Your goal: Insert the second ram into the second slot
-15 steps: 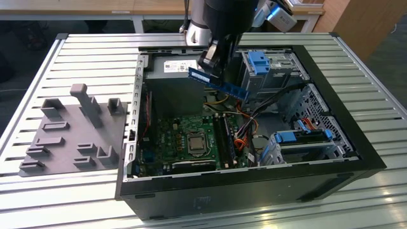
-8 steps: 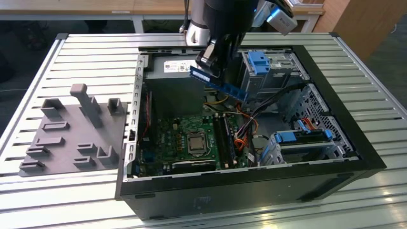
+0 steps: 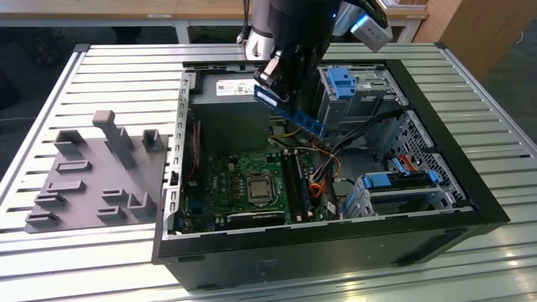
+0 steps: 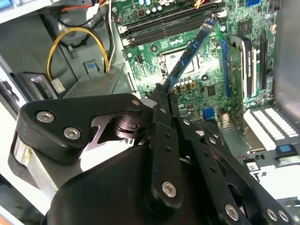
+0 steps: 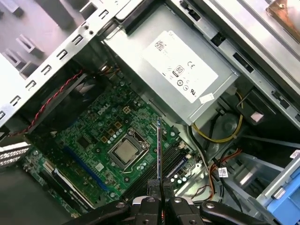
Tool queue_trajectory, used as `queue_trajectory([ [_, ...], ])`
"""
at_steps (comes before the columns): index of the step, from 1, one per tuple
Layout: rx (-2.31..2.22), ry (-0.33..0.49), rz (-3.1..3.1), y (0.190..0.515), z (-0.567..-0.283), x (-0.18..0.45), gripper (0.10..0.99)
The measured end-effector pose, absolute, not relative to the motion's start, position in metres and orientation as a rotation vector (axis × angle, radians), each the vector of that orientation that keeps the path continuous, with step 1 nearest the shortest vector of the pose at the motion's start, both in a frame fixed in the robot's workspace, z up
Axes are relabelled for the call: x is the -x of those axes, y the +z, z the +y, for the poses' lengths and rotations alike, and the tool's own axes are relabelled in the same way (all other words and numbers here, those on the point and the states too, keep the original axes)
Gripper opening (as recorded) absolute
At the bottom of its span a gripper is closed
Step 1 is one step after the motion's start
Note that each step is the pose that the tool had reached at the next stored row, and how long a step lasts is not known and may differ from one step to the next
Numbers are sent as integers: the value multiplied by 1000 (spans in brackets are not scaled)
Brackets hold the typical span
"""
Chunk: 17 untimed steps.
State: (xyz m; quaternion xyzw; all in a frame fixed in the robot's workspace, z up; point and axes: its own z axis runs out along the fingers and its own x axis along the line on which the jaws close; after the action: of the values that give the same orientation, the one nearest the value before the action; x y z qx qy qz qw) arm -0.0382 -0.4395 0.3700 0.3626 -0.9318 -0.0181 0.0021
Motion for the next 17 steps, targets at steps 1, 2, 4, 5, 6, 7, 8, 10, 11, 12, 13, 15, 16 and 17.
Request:
queue_trajectory([
  [1, -1118, -57, -2931, 370, -440, 38, 137],
  [2, -1098, -56, -2939, 370, -440, 38, 137],
  [4, -1059, -56, -2953, 370, -440, 38, 137],
  [5, -1041, -55, -2960, 370, -440, 38, 137],
  [6, -1021, -55, -2967, 370, -440, 38, 137],
  [7, -1002, -54, -2974, 370, -440, 38, 137],
  [8, -981, -54, -2981, 370, -440, 38, 137],
  [10, -937, -53, -2995, 370, -440, 38, 137],
  [11, -916, -52, -3002, 370, -440, 38, 137],
  [12, -894, -52, -3009, 370, -440, 38, 137],
  [13, -871, -52, -3016, 370, -440, 38, 137],
  [15, -829, -51, -3028, 370, -440, 38, 137],
  [16, -808, -51, -3034, 370, -440, 38, 137],
  [17, -787, -51, -3039, 370, -440, 38, 137],
])
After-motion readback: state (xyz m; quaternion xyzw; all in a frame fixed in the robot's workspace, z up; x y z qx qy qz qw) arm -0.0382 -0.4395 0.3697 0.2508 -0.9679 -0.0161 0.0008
